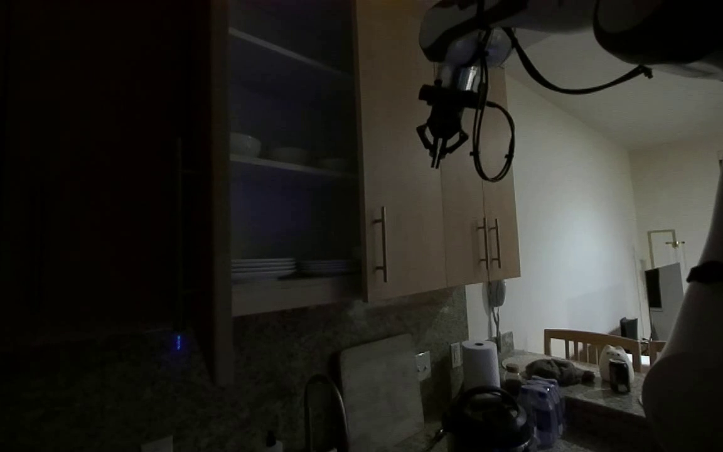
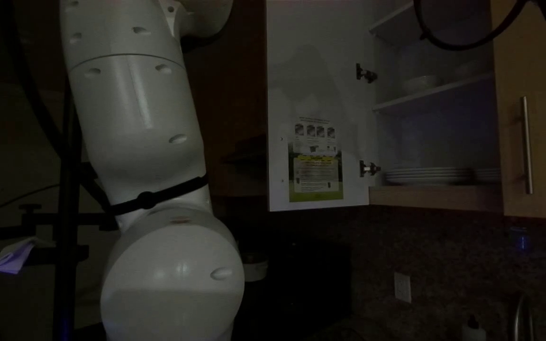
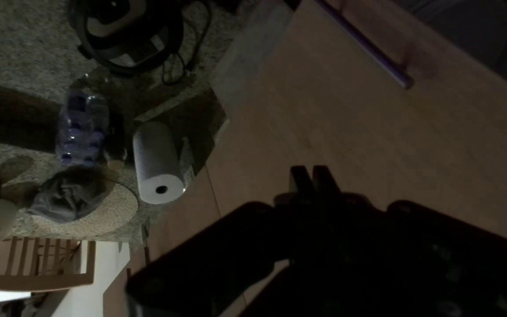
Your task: Close the right cabinet door
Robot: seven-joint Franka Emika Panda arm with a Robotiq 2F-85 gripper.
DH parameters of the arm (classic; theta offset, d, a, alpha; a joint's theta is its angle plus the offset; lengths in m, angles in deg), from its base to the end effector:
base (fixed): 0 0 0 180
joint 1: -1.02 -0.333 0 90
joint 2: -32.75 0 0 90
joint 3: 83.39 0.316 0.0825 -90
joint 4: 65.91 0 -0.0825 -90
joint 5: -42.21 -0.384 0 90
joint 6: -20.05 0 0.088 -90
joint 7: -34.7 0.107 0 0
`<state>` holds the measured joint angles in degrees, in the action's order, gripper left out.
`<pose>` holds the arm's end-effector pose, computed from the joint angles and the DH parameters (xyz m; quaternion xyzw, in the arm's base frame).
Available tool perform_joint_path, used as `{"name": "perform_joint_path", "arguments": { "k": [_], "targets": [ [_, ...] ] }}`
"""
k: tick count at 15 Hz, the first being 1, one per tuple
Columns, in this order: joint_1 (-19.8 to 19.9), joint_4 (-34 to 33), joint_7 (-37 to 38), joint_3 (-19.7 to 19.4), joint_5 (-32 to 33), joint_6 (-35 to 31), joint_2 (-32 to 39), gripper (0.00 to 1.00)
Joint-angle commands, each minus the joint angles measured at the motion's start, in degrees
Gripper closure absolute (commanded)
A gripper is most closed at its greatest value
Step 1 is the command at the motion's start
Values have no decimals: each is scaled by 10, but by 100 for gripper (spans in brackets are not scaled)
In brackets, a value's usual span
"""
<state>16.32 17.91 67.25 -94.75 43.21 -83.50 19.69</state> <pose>0.4183 -0.2332 0.8190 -0.8325 0.4779 -0.2790 0.0277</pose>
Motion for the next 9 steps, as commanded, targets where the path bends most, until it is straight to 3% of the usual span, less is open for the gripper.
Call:
{"name": "perform_joint_path", "arguments": {
  "k": [1,6,9],
  "targets": [
    [-4,3,-33,8,37,56,1,92],
    [-19,29,-108,11,40,113,-9,92],
    [-22,55,-133,22,77,126,-12,92]
  ]
}}
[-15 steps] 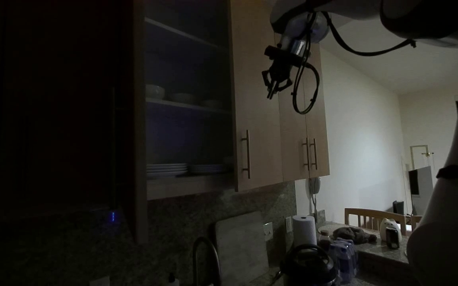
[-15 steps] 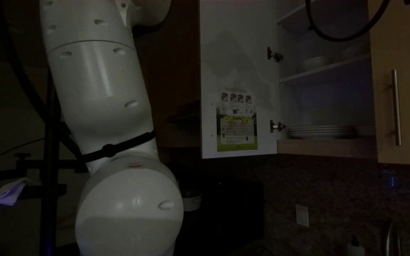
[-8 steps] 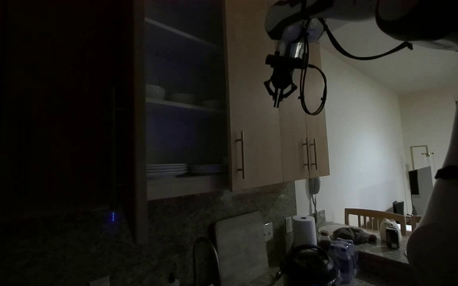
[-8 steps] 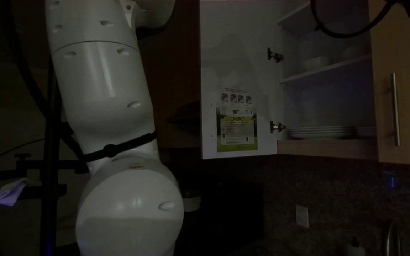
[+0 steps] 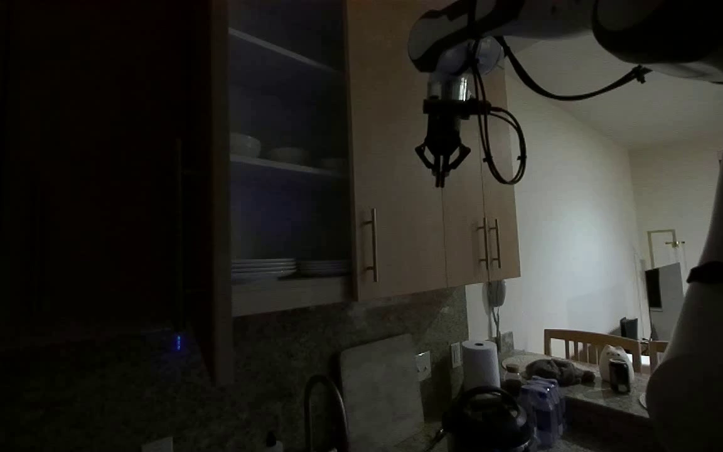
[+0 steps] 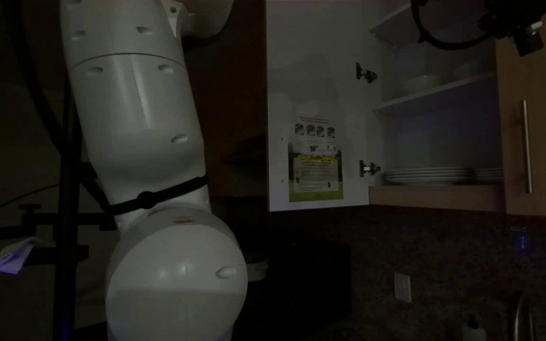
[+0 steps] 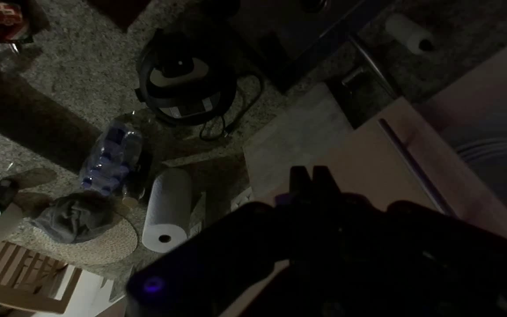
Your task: Close the right cabinet door
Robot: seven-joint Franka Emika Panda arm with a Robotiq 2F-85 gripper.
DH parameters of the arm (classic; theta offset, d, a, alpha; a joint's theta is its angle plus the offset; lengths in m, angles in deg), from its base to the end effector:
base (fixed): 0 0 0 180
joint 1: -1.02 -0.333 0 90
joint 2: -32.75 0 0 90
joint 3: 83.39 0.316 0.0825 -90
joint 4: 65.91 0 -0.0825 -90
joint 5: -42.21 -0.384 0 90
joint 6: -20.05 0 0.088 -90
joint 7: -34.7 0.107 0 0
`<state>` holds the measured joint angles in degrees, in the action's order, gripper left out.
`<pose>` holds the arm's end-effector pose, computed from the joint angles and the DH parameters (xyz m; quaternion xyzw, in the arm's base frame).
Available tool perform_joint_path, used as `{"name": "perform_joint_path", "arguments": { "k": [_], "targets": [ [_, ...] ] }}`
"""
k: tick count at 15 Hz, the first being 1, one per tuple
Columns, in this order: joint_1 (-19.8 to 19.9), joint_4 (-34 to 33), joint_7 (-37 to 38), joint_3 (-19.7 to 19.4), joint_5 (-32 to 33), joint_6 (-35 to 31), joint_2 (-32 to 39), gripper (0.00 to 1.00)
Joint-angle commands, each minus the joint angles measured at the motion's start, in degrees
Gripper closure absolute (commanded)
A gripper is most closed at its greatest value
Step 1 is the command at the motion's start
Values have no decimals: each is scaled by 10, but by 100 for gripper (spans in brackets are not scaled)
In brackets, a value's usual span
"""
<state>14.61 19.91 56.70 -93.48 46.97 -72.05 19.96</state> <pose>0.4239 -0.2119 0.7761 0.9064 -0.3887 0.1634 0.0241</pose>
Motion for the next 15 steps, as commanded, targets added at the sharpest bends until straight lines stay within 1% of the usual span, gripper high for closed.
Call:
{"name": "perform_joint_path", "arguments": {
  "k": [1,3,6,10,15],
  "targets": [
    [-6,45,-30,11,51,10,-14,92],
    [-8,65,-30,15,74,13,-4,92],
    [-11,89,-40,14,80,14,11,92],
    [-15,115,-45,11,76,7,28,92],
    [-16,133,-52,6,60,8,49,92]
  ]
}}
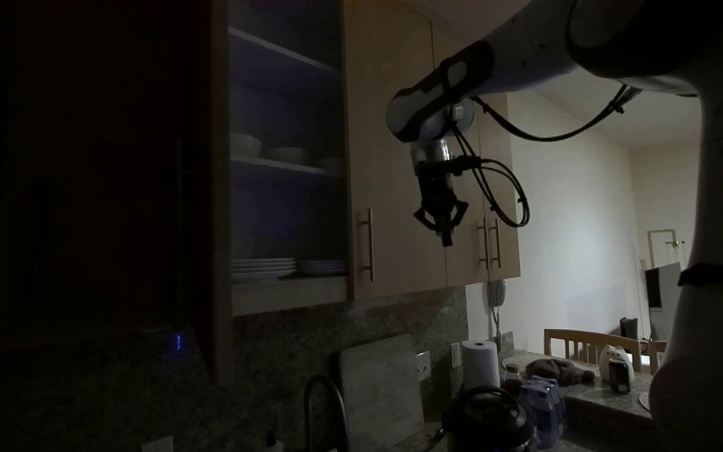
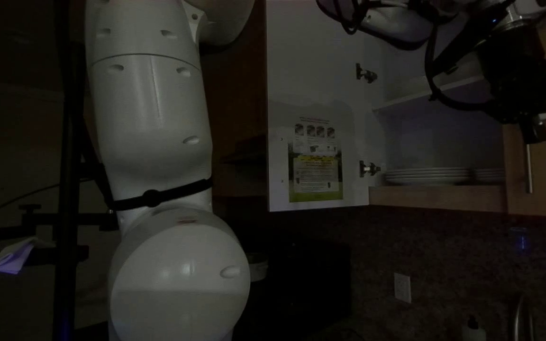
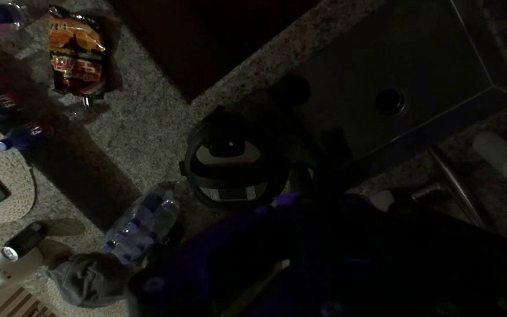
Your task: Close the right cabinet door
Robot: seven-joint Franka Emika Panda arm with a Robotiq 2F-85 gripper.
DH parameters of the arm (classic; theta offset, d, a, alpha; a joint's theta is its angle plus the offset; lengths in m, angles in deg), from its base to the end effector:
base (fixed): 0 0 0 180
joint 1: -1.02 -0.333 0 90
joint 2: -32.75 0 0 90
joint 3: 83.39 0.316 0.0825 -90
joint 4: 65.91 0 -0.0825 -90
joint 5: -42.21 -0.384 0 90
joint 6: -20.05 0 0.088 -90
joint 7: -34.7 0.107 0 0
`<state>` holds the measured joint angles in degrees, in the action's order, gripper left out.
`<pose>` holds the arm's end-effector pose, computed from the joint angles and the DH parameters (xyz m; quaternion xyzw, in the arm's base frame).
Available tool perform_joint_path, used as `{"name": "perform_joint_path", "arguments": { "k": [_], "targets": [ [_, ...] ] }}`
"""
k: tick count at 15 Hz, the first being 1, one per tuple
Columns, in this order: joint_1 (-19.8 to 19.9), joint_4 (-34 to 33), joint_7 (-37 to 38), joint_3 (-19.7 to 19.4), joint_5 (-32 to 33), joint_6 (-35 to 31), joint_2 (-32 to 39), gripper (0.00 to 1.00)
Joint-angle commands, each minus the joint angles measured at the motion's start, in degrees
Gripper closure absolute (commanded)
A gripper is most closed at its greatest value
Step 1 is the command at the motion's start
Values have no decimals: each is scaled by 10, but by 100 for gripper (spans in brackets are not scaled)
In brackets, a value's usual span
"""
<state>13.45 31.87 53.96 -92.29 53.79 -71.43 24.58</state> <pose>0.4673 -0.2114 0.6393 0.9346 -0.3439 0.0138 0.0902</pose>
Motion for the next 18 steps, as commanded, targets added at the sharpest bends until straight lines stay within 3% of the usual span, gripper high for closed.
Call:
{"name": "perform_joint_path", "arguments": {
  "k": [1,7,12,13,14,17,18],
  "targets": [
    [-5,18,-33,-7,-15,1,5,92],
    [-11,50,-163,-13,-89,-3,-4,92],
    [-10,66,-229,-18,-69,6,-11,93],
    [-8,69,-229,-19,-60,7,-13,76],
    [-7,73,-226,-20,-48,4,-15,68],
    [2,75,-207,-30,-2,3,-22,55],
    [-6,55,-208,-28,-26,2,0,49]
  ]
}}
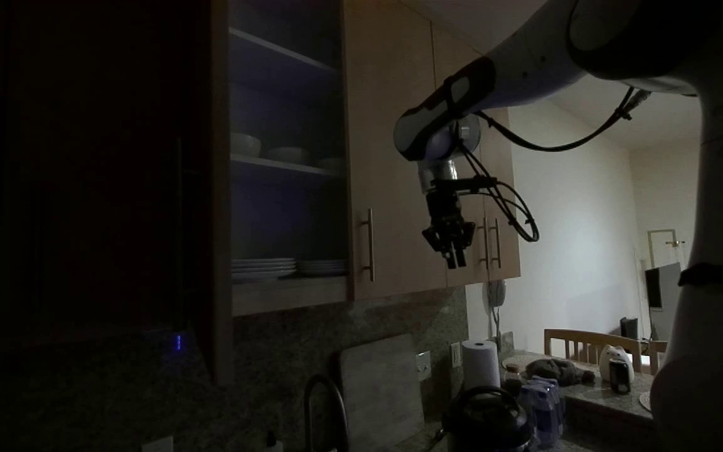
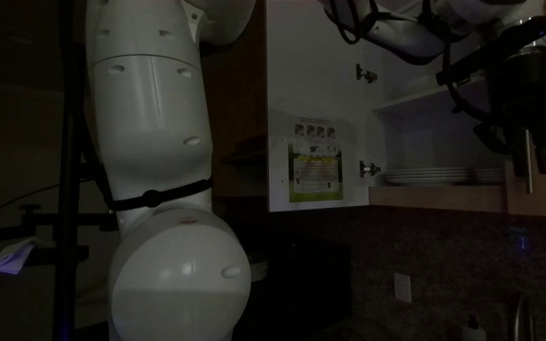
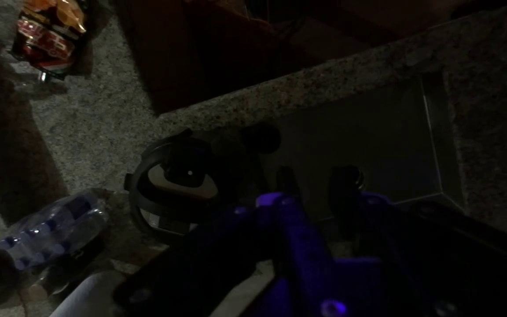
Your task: Close the right cabinet door
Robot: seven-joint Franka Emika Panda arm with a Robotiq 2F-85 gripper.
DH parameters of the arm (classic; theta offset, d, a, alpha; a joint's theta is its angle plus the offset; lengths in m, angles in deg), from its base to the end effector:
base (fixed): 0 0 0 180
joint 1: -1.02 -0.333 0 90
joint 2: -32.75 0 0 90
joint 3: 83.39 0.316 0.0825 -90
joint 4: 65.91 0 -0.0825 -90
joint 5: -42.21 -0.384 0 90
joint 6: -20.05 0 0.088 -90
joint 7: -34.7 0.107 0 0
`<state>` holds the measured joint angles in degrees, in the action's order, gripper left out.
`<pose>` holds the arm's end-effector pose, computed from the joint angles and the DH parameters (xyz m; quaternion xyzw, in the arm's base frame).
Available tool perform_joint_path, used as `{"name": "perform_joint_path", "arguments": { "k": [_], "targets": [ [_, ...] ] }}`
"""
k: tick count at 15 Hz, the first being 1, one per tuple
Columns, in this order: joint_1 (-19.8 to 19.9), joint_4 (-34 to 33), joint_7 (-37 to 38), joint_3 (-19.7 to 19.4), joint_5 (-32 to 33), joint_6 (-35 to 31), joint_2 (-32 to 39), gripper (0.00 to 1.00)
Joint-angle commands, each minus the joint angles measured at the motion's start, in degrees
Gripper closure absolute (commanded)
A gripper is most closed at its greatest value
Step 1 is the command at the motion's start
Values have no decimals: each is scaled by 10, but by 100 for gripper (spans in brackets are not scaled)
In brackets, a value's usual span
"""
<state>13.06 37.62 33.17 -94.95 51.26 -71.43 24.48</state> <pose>0.4562 -0.2243 0.5912 0.9801 -0.1847 -0.0474 0.0554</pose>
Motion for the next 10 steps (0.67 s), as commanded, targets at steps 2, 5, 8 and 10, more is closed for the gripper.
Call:
{"name": "perform_joint_path", "arguments": {
  "k": [2,5,8,10],
  "targets": [
    [-1,-2,0,-5,2,2,0,61],
    [-4,-2,0,-3,2,1,2,49],
    [-4,-2,0,-3,2,1,2,49],
    [-4,-2,0,-3,2,1,2,49]
  ]
}}
